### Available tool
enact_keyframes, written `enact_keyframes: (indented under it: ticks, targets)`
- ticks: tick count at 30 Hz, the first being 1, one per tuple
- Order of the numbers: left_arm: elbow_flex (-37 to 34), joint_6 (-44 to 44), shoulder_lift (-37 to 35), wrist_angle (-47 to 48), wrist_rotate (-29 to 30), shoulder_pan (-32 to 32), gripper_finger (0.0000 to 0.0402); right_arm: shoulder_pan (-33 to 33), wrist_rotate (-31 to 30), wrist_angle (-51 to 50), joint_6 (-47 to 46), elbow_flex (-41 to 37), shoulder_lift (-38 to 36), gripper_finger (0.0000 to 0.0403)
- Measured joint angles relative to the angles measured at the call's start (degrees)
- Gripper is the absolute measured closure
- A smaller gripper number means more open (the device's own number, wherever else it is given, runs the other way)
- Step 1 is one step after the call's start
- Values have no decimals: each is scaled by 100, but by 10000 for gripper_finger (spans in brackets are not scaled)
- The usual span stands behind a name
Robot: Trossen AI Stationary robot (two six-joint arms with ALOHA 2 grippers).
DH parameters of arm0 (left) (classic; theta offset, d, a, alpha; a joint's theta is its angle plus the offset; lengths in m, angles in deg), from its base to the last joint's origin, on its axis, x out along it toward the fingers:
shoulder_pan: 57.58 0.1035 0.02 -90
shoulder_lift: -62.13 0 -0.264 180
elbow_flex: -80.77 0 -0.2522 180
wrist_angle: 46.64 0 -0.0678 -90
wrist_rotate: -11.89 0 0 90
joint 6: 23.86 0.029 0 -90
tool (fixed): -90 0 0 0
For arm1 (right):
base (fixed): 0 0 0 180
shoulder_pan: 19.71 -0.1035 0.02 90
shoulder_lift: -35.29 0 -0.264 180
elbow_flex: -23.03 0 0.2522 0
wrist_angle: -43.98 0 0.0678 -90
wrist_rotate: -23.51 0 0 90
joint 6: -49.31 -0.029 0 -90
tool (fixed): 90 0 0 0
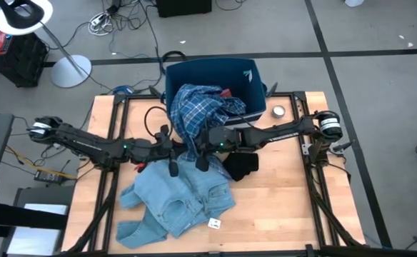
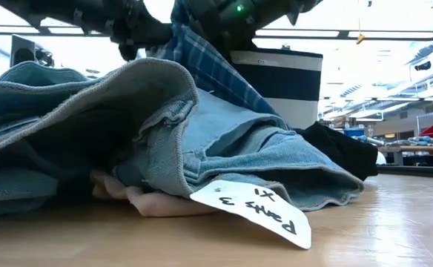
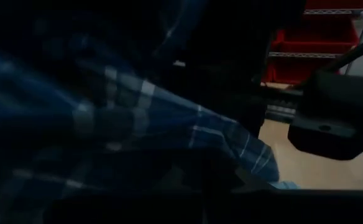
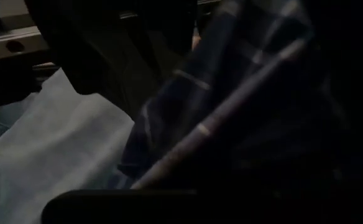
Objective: Sort clothes
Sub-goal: Put the blue checkered shirt into the blue organizer bin
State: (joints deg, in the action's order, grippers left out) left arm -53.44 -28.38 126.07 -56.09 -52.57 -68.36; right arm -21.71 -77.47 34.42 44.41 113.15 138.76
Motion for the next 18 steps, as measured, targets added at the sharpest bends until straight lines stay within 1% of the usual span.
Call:
enact_keyframes:
  ticks: [4,9,14,18]
  targets:
    - [494,326,-15,394,9,82,401,41,87,-239,158,314,-93,403]
    - [1307,728,-37,1472,2,270,401,95,51,-1041,511,1000,-109,403]
    - [2166,1167,-47,2265,52,516,401,252,-84,-1873,930,1966,-149,403]
    - [2912,1680,-65,2806,53,765,401,498,-73,-2287,1190,2721,-157,403]
